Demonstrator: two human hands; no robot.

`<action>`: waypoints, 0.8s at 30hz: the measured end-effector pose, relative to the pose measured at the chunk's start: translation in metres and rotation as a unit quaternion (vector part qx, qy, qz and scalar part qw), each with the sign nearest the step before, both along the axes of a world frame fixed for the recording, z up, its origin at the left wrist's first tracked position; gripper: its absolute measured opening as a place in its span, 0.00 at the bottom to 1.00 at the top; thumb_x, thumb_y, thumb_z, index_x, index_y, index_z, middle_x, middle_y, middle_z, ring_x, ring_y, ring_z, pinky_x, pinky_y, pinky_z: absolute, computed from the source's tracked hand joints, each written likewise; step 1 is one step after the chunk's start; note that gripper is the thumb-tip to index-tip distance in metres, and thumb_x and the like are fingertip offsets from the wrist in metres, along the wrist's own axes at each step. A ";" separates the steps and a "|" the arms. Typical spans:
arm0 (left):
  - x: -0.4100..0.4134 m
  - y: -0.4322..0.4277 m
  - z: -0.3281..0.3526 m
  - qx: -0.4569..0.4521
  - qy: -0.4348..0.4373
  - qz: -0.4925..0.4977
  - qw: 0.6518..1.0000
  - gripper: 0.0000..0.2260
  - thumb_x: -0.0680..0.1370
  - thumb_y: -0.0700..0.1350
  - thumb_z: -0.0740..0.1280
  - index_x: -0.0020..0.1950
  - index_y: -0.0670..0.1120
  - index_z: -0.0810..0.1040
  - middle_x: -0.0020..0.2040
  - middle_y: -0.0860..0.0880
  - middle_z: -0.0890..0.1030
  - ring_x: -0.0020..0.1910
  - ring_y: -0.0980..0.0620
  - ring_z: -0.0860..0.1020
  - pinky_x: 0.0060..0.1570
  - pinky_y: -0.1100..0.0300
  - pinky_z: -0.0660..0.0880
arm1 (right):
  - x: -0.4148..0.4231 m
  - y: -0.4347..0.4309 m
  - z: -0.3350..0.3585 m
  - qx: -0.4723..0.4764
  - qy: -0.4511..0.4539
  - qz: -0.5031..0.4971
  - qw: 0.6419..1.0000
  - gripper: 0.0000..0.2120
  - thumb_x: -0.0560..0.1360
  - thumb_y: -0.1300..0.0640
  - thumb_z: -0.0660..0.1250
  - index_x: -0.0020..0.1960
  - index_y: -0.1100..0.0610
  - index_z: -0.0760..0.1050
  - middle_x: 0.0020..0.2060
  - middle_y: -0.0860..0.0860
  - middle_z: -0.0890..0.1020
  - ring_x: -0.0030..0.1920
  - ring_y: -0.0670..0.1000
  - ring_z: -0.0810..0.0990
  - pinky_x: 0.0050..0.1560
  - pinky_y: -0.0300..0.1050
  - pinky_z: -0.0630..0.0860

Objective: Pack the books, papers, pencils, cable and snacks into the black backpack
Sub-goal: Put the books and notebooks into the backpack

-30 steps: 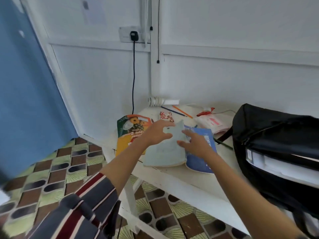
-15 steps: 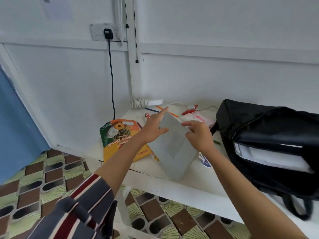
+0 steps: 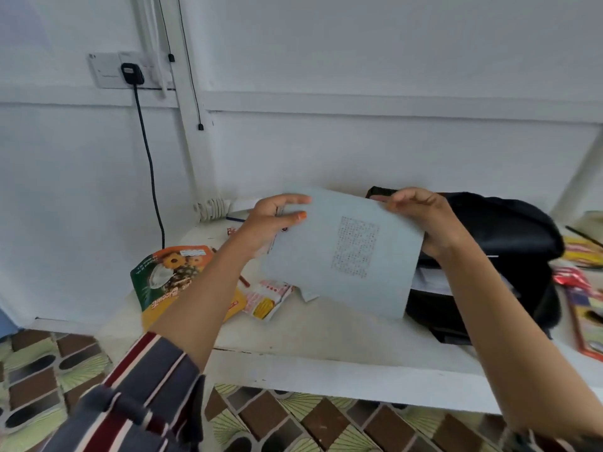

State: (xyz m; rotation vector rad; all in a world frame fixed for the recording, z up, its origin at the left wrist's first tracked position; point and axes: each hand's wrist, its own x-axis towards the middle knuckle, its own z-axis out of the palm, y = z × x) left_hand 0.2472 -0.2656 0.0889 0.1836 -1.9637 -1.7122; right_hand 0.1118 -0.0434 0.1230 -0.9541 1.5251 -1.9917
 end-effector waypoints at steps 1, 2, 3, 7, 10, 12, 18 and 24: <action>-0.005 0.005 0.000 0.022 0.006 -0.009 1.000 0.12 0.75 0.33 0.66 0.49 0.49 0.79 0.43 0.58 0.82 0.40 0.60 0.79 0.47 0.62 0.76 | -0.003 0.006 -0.005 -0.029 -0.046 -0.007 0.999 0.17 0.74 0.68 0.62 0.32 0.52 0.79 0.46 0.56 0.84 0.46 0.52 0.83 0.42 0.42 0.78; -0.010 0.010 0.000 0.037 0.011 -0.013 0.999 0.12 0.75 0.32 0.65 0.51 0.48 0.79 0.43 0.58 0.82 0.40 0.61 0.80 0.45 0.64 0.76 | -0.006 0.014 -0.010 -0.051 -0.075 -0.020 0.996 0.14 0.76 0.66 0.61 0.37 0.52 0.78 0.50 0.56 0.83 0.49 0.53 0.83 0.43 0.44 0.78; -0.015 0.015 -0.001 0.048 0.014 -0.016 0.999 0.12 0.75 0.32 0.65 0.53 0.46 0.78 0.42 0.58 0.82 0.38 0.62 0.79 0.41 0.67 0.76 | -0.007 0.023 -0.017 -0.061 -0.086 -0.034 0.994 0.12 0.76 0.64 0.60 0.43 0.51 0.77 0.49 0.54 0.83 0.47 0.51 0.82 0.43 0.44 0.78; -0.034 0.035 -0.008 0.091 -0.008 -0.070 0.993 0.13 0.75 0.32 0.64 0.54 0.47 0.78 0.42 0.55 0.84 0.40 0.59 0.82 0.40 0.66 0.78 | -0.006 0.062 -0.050 -0.070 -0.041 -0.054 0.995 0.27 0.67 0.59 0.68 0.62 0.39 0.69 0.41 0.50 0.84 0.44 0.48 0.83 0.45 0.41 0.80; -0.052 0.051 -0.014 0.109 -0.032 -0.099 0.989 0.13 0.75 0.33 0.65 0.52 0.49 0.79 0.44 0.53 0.84 0.42 0.55 0.82 0.42 0.62 0.79 | -0.008 0.089 -0.068 -0.065 -0.009 -0.068 0.996 0.34 0.61 0.54 0.74 0.64 0.38 0.68 0.53 0.49 0.83 0.53 0.49 0.81 0.47 0.44 0.80; -0.065 0.066 -0.017 0.111 -0.040 -0.113 0.987 0.13 0.76 0.33 0.64 0.51 0.50 0.79 0.46 0.51 0.83 0.42 0.55 0.82 0.43 0.61 0.79 | -0.009 0.104 -0.075 -0.013 0.021 -0.089 0.996 0.33 0.60 0.49 0.78 0.63 0.44 0.73 0.58 0.46 0.81 0.58 0.48 0.79 0.50 0.42 0.78; -0.104 0.124 -0.017 -0.033 -0.101 -0.131 0.986 0.12 0.78 0.39 0.64 0.58 0.53 0.73 0.51 0.50 0.77 0.41 0.59 0.76 0.42 0.63 0.74 | -0.019 0.155 -0.091 0.052 -0.017 -0.116 0.992 0.17 0.65 0.57 0.74 0.54 0.51 0.81 0.54 0.48 0.82 0.50 0.46 0.82 0.45 0.38 0.79; -0.145 0.183 -0.032 -0.220 -0.050 -0.034 0.974 0.16 0.79 0.41 0.62 0.67 0.46 0.66 0.63 0.48 0.61 0.61 0.52 0.67 0.64 0.59 0.66 | -0.060 0.231 -0.086 0.130 -0.042 -0.205 0.969 0.19 0.73 0.70 0.63 0.54 0.48 0.78 0.53 0.45 0.80 0.49 0.44 0.81 0.47 0.34 0.78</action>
